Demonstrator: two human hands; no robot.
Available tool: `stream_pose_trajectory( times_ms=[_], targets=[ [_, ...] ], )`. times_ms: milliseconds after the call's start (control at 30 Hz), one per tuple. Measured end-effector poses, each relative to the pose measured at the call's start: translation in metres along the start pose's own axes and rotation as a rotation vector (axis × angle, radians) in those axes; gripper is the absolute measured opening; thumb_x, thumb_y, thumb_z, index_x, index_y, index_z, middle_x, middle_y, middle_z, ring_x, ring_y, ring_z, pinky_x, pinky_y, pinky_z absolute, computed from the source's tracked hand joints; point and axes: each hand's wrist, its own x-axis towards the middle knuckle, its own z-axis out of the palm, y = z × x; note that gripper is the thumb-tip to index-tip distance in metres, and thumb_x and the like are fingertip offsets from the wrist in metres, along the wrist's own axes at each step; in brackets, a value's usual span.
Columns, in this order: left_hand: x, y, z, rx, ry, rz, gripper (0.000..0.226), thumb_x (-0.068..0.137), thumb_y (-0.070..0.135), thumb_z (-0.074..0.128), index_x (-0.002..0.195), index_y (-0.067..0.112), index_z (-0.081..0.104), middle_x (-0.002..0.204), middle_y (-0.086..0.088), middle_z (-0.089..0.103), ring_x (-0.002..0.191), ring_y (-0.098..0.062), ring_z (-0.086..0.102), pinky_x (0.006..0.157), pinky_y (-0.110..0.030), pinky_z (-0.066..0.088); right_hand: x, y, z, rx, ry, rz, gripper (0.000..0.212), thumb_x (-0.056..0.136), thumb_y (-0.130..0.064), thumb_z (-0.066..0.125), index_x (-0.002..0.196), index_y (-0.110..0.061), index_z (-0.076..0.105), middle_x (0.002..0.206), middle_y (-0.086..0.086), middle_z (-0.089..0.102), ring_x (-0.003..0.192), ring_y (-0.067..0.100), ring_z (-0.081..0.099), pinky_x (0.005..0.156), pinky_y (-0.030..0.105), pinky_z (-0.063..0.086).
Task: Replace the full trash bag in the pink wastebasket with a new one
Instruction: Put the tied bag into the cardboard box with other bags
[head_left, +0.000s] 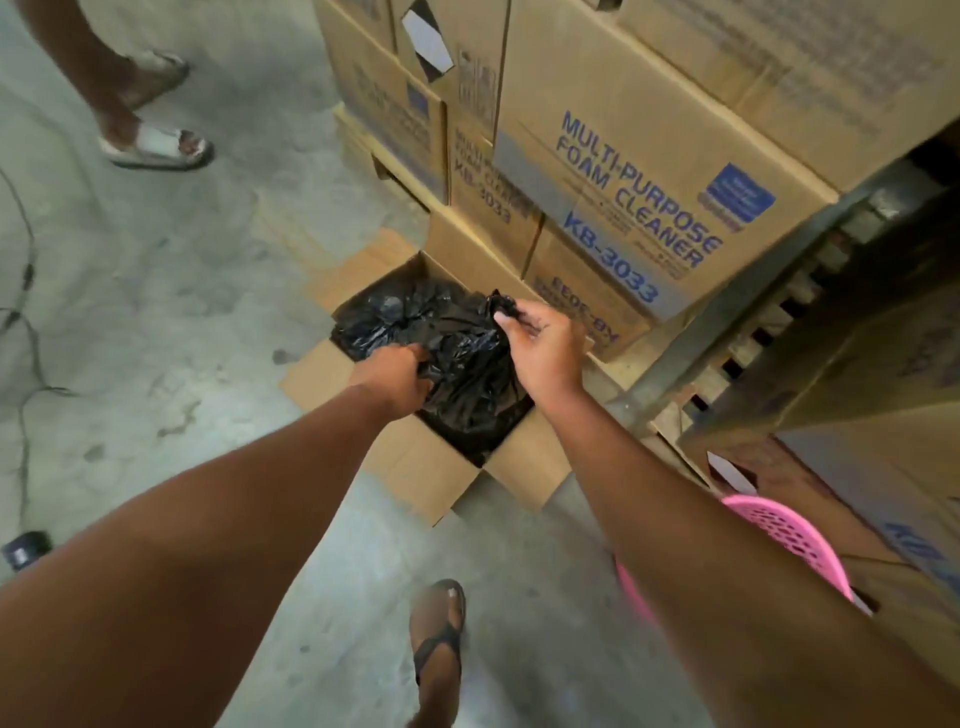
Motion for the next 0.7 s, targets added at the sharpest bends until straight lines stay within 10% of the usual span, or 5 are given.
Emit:
stream_pose_trajectory(
  times_ms=[133,700],
  targets=[
    [0.002,-0.009,0.015,0.005,-0.015,0.000,0.044,0.088,0.036,0.056,0.130,0.025,0.052,0.122,-0.011,0.062,0.107,-0.033,0.061,0.080,-0.039,0.051,0.000,0.008,0.024,-0.080,-0.040,0.050,0.023,0.089,-0.015,0.073,0.110,-0.007,0.072,0.099,0.009,0.078,0.089,0.010,0.073,0.086,0.029,0.060],
    [-0.070,0.072,0.000,0.126,-0.057,0.071,0.044,0.088,0.038,0.058,0.127,0.020,0.053,0.120,-0.010,0.059,0.110,-0.033,0.057,0.089,-0.046,0.052,-0.051,-0.003,-0.076,-0.306,-0.193,0.124,0.045,0.092,-0.024,0.067,0.135,-0.015,0.058,0.129,0.012,0.065,0.121,0.027,0.061,0.105,0.040,0.051]
  ],
)
